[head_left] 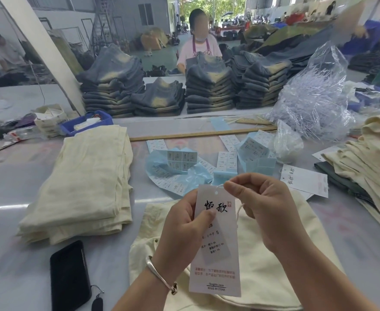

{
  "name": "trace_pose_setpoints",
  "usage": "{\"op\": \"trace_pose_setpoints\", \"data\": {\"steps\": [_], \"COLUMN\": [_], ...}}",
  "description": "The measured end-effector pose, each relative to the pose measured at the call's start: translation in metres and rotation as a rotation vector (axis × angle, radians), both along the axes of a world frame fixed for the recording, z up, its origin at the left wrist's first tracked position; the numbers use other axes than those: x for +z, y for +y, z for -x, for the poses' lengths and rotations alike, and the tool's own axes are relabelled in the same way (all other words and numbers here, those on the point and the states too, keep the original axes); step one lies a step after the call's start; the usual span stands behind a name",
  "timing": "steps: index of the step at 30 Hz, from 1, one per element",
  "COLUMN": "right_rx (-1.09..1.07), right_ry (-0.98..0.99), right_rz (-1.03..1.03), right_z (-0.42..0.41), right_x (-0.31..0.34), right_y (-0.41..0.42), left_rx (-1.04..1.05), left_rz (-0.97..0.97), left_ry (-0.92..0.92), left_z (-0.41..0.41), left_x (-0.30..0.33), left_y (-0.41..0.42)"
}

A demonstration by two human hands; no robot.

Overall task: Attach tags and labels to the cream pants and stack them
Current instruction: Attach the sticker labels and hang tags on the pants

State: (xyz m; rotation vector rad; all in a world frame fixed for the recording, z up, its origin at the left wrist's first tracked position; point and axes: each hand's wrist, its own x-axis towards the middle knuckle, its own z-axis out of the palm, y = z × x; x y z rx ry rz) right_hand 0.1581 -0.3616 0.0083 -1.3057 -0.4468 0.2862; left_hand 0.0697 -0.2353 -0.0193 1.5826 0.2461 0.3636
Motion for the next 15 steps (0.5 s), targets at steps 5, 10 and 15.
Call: {"op": "trace_pose_setpoints", "data": {"steps": [5,10,15], "right_rx": [0.0,0.014,0.007], "right_ry": [0.03,0.034,0.014], "right_rz": [0.018,0.045,0.052], "right_z": [0.003,0.006,0.005], "right_x": [0.001,-0.002,-0.003], "right_y": [0.006,0.012,0.013], "left_rx": [-0.005,-0.01,-0.007], "left_rz": [0.026,0.028,0.031], "left_ry": [-0.004,-0.002,-0.01], "left_z": [0.002,0.002,0.0], "left_x": [0.0,0.0,-0.001], "left_y": [0.006,0.011,0.014]}}
